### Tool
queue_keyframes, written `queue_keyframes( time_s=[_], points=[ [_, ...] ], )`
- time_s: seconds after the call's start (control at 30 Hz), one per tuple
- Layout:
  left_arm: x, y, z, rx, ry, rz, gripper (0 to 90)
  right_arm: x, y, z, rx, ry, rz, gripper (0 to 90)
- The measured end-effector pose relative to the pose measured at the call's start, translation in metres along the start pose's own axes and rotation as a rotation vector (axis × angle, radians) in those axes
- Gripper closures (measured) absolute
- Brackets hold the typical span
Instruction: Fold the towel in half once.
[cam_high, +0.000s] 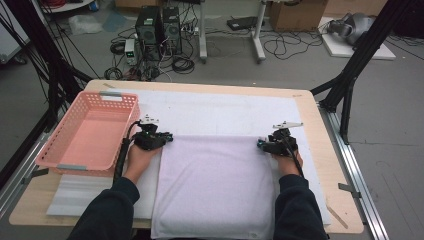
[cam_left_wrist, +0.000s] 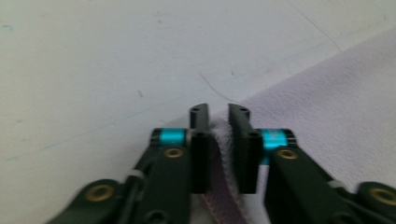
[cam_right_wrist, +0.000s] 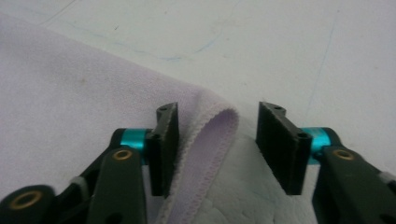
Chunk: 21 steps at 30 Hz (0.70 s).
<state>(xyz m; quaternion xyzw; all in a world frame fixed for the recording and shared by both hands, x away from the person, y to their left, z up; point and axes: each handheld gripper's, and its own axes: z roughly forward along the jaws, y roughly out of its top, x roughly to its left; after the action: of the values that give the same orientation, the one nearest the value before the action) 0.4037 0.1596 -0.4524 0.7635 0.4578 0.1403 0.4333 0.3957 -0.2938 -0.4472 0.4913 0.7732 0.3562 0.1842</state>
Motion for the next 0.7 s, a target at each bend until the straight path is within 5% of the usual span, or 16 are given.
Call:
queue_keyframes(
  time_s=[0.17,0.27,0.37,0.47,0.7],
  points=[
    [0.007,0.000,-0.001,-0.009,-0.008,-0.070,84.7,0.001,0.001,-0.001,0.001,0.084,-0.038,84.4],
    [0.008,0.004,-0.004,-0.042,0.039,-0.061,84.9,0.001,0.001,-0.001,-0.001,0.091,-0.045,86.5],
    [0.014,0.016,-0.005,-0.088,0.042,-0.100,85.0,-0.005,0.005,-0.001,-0.023,0.062,-0.065,86.7],
    [0.014,0.034,-0.002,-0.110,0.082,-0.066,85.0,-0.008,0.018,-0.003,-0.086,0.021,-0.062,86.7],
    [0.018,0.069,0.012,-0.163,0.119,0.025,84.9,-0.021,0.045,0.002,-0.123,-0.033,-0.052,86.5]
  ],
)
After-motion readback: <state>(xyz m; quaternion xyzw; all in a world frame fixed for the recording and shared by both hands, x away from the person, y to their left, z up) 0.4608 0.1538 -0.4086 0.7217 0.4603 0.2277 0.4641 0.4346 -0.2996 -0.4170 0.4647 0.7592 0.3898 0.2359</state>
